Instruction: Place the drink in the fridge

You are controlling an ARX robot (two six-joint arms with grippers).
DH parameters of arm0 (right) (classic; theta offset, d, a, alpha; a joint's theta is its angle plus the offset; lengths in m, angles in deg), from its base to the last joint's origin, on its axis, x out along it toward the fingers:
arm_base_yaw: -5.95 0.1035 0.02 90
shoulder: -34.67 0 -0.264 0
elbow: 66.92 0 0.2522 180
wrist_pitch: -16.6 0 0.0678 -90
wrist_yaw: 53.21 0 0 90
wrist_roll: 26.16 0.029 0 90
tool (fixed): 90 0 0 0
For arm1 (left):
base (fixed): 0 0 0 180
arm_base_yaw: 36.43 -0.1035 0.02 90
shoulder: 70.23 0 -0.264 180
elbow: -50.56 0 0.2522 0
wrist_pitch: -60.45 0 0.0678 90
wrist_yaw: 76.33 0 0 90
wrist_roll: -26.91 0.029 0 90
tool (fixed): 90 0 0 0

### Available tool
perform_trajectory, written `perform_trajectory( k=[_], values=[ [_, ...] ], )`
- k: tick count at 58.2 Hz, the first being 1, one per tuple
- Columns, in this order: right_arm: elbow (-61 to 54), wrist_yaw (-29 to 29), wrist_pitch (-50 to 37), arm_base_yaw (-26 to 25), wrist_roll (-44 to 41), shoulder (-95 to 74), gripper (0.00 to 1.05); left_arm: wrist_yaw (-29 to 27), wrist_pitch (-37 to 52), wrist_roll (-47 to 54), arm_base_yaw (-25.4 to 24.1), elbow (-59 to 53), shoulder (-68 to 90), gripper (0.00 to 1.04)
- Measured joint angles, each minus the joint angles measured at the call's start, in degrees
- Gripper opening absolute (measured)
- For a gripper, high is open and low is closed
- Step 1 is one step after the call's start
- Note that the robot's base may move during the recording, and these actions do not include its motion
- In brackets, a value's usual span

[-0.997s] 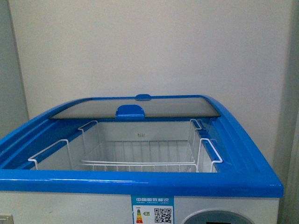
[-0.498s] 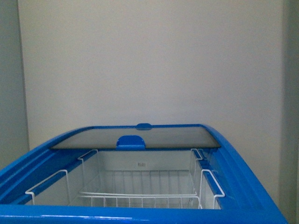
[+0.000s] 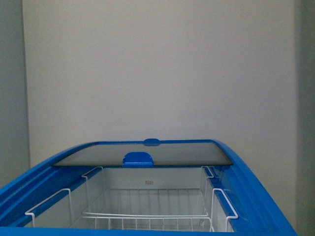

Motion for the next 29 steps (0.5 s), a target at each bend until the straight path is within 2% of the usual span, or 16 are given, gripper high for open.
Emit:
perform_trajectory(
  k=[26, 28, 29],
  values=[
    [-2.82, -0.15, -0.48, -0.04, -0.02, 3.08, 0.03, -0.02, 0.00, -0.02, 0.00, 0.00, 0.00, 0.03],
    [-2.82, -0.15, -0.48, -0.04, -0.04, 3.10, 0.05, 0.00, 0.00, -0.04, 0.00, 0.00, 0.00, 0.08],
    [-2.82, -0.13, -0.48, -0.04, -0.07, 3.10, 0.11, 0.00, -0.02, -0.04, 0.00, 0.00, 0.00, 0.14]
  ],
)
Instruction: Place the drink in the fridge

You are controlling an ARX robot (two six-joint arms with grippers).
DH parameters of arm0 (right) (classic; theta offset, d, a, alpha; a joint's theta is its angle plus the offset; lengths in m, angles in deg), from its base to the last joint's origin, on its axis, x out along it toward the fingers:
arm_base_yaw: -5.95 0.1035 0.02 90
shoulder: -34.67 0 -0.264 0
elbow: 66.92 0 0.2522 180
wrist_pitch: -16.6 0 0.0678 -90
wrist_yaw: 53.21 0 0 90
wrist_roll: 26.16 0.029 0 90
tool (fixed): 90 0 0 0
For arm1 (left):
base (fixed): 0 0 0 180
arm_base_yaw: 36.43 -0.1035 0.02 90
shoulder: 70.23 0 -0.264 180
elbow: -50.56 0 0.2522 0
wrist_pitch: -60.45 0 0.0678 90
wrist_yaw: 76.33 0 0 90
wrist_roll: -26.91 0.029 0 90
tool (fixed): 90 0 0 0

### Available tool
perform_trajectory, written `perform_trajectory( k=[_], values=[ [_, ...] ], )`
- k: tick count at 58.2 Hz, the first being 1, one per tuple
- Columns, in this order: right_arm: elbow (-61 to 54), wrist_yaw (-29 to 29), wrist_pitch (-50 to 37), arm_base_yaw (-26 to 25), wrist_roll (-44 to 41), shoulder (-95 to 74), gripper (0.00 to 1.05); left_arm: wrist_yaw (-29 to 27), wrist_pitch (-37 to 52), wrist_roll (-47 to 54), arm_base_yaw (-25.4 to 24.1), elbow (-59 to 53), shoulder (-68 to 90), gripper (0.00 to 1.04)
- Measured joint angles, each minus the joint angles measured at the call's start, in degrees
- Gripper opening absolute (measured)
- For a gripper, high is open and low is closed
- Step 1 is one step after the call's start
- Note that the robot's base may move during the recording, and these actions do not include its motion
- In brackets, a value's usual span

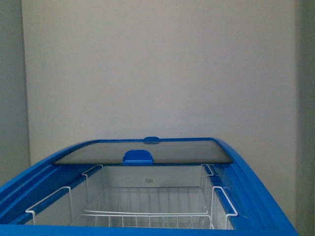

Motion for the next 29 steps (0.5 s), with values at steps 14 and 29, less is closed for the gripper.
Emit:
perform_trajectory(
  k=[14, 29],
  values=[
    [0.00, 0.00, 0.00, 0.00, 0.00, 0.04, 0.52, 0.00, 0.02, 0.00, 0.00, 0.00, 0.00, 0.55],
    [0.00, -0.02, 0.00, 0.00, 0.02, 0.04, 0.98, 0.00, 0.02, 0.02, 0.00, 0.00, 0.00, 0.98]
  ],
)
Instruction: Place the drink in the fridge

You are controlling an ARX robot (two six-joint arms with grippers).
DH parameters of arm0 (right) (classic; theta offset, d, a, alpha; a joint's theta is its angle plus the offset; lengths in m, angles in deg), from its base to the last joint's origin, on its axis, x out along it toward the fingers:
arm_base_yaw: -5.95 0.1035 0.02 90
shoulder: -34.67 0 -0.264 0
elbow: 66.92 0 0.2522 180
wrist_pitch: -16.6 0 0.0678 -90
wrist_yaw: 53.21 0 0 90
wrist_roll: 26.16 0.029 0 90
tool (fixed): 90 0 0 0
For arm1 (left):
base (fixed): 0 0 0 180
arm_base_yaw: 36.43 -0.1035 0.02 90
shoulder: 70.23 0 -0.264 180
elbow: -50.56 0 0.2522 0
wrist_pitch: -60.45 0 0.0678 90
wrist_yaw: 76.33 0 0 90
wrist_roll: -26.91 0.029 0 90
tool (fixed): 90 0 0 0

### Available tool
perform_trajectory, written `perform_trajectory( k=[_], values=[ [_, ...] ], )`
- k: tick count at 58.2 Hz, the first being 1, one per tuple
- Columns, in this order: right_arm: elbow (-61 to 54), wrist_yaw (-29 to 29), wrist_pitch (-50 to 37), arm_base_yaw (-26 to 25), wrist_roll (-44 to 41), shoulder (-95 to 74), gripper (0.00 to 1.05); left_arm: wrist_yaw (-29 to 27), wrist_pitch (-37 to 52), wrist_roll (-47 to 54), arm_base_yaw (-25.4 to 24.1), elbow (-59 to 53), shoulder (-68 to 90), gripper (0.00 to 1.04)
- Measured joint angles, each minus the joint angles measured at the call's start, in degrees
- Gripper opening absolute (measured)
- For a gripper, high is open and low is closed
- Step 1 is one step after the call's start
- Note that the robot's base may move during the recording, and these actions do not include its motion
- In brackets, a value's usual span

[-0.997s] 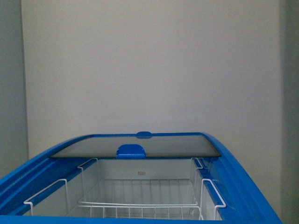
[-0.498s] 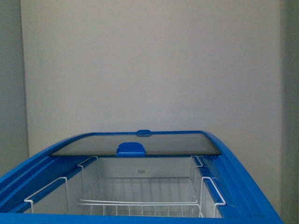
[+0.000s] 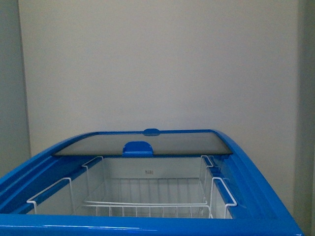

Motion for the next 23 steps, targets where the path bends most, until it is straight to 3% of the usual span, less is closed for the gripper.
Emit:
perform_trajectory(
  k=[23],
  values=[
    [0.00, 0.00, 0.00, 0.00, -0.02, 0.00, 0.97, 0.00, 0.00, 0.00, 0.00, 0.00, 0.00, 0.97]
  ],
)
